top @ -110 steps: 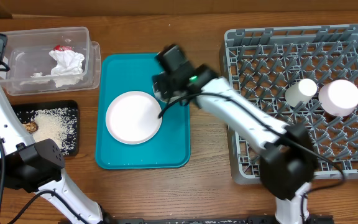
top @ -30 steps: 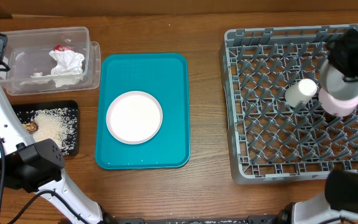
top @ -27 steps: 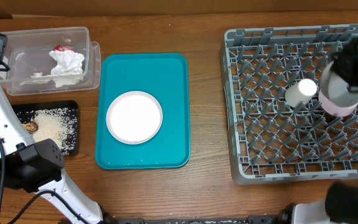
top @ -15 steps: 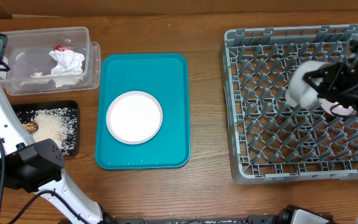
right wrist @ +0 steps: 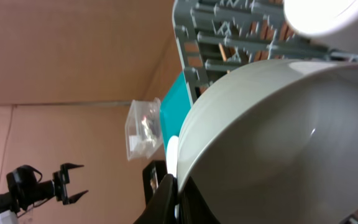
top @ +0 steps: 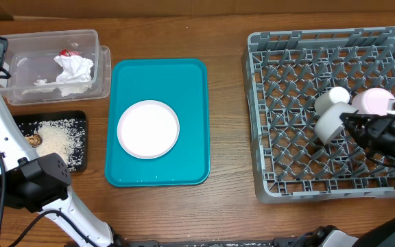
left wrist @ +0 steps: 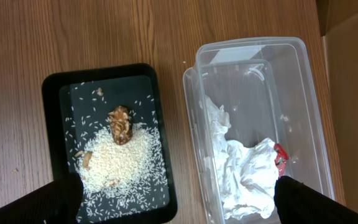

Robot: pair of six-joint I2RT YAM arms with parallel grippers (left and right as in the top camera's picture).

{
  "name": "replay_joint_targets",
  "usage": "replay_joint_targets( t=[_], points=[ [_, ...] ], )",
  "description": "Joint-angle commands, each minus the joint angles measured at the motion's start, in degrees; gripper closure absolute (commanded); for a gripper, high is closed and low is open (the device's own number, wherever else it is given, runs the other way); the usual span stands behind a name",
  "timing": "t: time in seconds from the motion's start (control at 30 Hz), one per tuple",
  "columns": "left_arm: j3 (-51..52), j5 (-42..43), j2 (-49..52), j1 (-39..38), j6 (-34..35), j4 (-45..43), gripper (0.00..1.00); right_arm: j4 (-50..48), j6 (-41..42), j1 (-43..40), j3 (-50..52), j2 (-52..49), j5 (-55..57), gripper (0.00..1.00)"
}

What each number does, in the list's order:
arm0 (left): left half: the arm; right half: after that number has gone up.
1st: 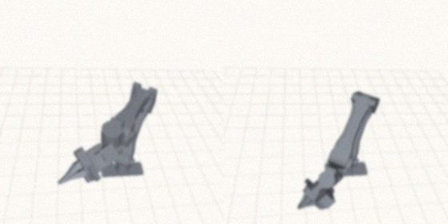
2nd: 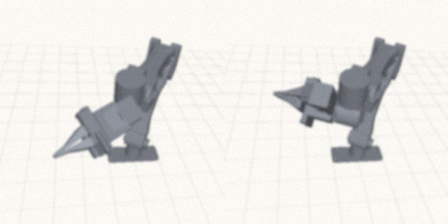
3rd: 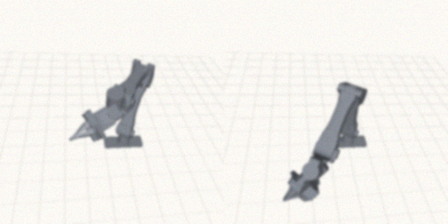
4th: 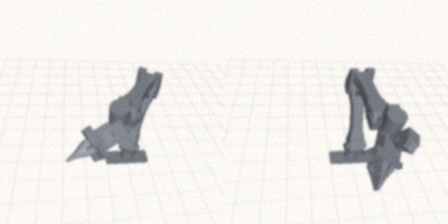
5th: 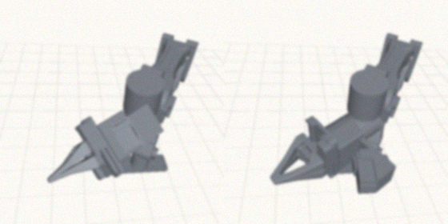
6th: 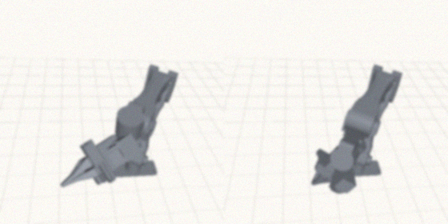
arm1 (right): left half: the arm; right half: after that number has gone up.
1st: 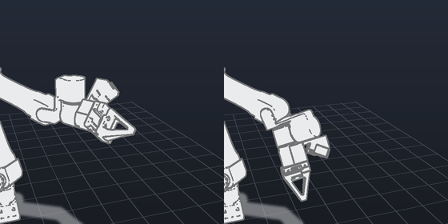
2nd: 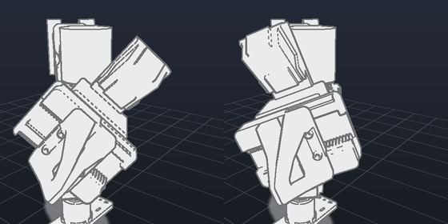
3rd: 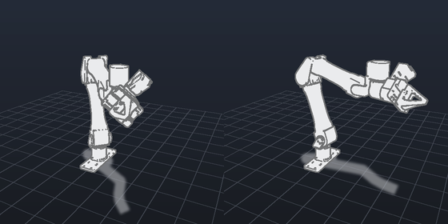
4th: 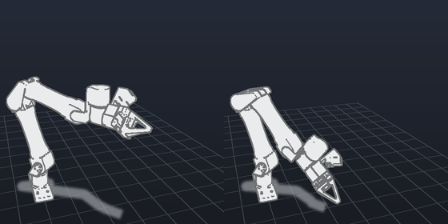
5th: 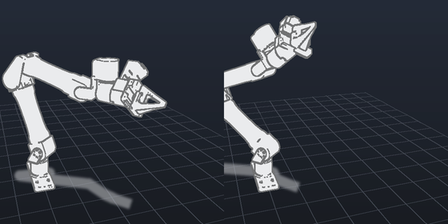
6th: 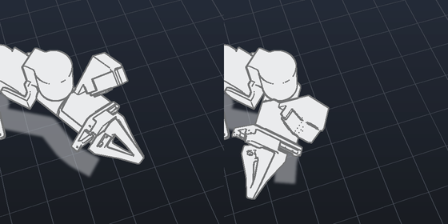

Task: Sort waste into correct bins and load items into the dishwasher
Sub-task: 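Lower the white bowl upside down into the rack's lower right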

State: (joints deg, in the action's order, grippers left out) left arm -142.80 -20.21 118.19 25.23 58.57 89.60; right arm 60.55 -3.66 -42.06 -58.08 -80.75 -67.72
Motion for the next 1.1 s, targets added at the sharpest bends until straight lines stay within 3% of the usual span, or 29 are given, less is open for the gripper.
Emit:
replay_joint_targets(
  t=[0.0,0.57,0.87,1.07],
  points=[
    [0.22,-1.11,0.28,-0.13,0.59,0.04,0.00,-0.96,-4.70,-2.05,0.90,0.59,-4.90,0.96],
    [0.22,-1.11,0.26,-0.13,0.59,0.04,0.00,-10.67,-8.57,-1.88,7.30,-1.68,-9.77,0.96],
    [0.22,-1.11,0.28,-0.13,0.59,0.04,0.00,-10.47,-8.31,-1.90,7.30,-2.54,-9.42,0.96],
    [0.22,-1.11,0.26,-0.13,0.59,0.04,0.00,-9.90,-0.94,-1.97,6.78,-2.51,0.48,0.96]
  ],
)
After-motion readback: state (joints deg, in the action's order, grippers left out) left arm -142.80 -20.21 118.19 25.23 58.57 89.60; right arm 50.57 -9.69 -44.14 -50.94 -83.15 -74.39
